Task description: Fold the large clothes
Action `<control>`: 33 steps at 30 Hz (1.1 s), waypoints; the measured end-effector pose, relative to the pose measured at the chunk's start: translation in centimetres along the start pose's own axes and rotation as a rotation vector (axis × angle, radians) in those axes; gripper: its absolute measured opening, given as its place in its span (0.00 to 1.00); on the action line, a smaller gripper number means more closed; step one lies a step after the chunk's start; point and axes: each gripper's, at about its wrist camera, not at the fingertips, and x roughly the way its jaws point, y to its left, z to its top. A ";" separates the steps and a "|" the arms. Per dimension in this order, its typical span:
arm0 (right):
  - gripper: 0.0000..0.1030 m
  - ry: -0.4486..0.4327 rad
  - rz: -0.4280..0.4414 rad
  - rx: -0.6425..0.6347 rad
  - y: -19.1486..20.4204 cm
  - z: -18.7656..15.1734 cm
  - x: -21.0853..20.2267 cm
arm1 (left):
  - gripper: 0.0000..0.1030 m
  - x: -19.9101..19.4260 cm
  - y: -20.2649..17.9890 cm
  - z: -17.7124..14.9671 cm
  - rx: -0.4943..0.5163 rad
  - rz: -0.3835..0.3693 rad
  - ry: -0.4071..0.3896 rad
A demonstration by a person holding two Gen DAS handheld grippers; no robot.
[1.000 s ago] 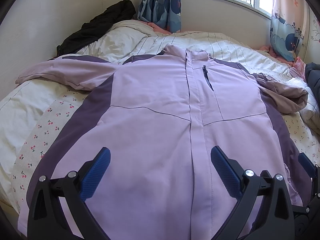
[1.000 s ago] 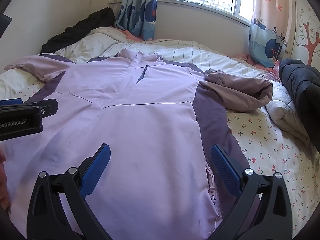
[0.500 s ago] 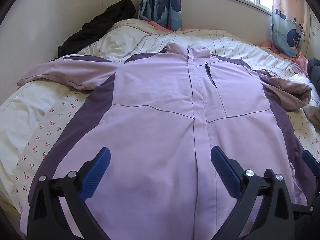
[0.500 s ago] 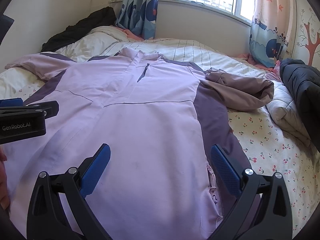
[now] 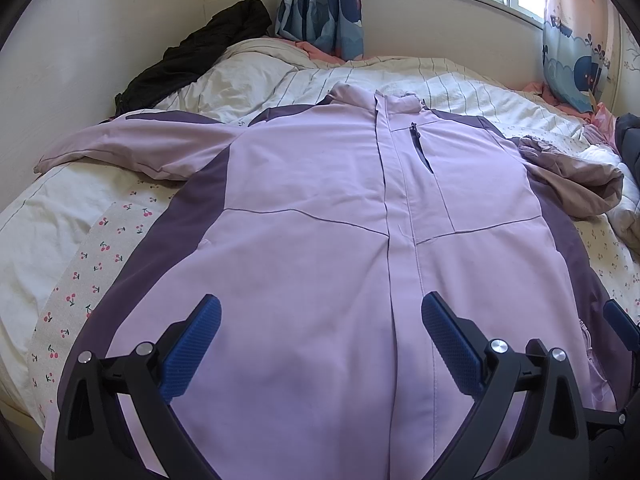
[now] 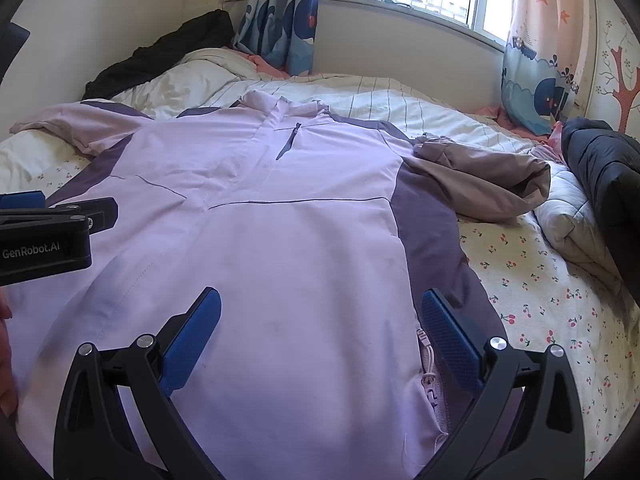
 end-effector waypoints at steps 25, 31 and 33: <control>0.94 0.001 0.000 0.000 0.1 0.0 0.1 | 0.93 0.1 -0.1 -0.2 0.018 0.013 -0.003; 0.94 0.003 0.003 0.000 0.2 -0.2 0.2 | 0.93 0.2 -0.2 0.0 0.026 0.021 0.006; 0.94 0.004 0.005 0.002 0.2 -0.4 0.2 | 0.93 0.2 -0.4 0.0 0.030 0.025 0.007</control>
